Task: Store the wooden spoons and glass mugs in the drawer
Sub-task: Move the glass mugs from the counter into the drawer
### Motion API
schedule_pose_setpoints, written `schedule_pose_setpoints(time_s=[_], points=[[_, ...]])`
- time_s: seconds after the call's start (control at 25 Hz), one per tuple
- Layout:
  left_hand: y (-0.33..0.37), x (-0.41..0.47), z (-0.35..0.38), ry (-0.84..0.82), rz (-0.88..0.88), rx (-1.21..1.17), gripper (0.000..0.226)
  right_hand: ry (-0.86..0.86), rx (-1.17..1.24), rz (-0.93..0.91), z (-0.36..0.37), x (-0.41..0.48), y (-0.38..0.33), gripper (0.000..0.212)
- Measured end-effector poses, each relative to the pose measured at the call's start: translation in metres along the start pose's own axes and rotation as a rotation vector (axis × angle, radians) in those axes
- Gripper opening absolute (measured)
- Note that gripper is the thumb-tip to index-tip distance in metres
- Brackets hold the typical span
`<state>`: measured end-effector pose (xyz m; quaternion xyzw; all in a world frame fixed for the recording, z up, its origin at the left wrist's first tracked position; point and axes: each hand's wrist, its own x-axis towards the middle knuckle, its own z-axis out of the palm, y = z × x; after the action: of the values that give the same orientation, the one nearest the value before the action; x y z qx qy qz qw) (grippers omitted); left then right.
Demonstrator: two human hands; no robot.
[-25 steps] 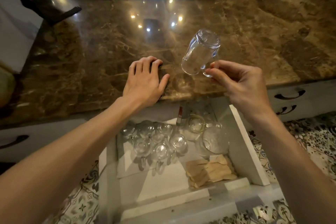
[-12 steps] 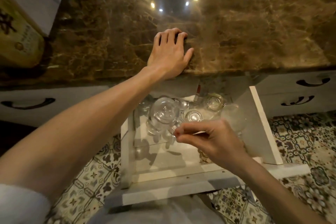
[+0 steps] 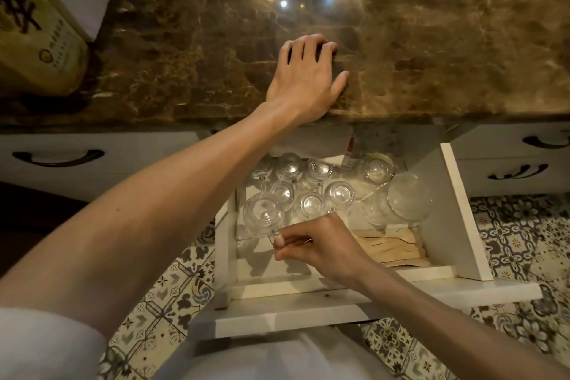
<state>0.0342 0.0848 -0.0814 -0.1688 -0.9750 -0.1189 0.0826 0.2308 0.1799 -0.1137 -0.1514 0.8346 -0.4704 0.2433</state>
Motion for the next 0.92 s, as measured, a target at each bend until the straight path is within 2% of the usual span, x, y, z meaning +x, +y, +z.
schedule_pose_setpoints(time_s=[0.2,0.44,0.76,0.92], points=[[0.000,0.000,-0.002,-0.003,-0.014,-0.027,0.055,-0.076,-0.209,-0.062,0.023,0.023,0.014,0.008],[0.000,0.000,-0.001,0.009,-0.012,-0.030,0.054,-0.090,-0.338,0.006,0.039,0.040,0.035,0.011],[-0.001,0.001,0.002,0.024,-0.014,-0.026,0.055,0.051,-0.212,0.233,0.063,0.051,0.030,0.010],[-0.002,0.002,0.001,0.029,-0.020,-0.041,0.055,0.062,-0.249,0.246,0.060,0.054,0.024,0.015]])
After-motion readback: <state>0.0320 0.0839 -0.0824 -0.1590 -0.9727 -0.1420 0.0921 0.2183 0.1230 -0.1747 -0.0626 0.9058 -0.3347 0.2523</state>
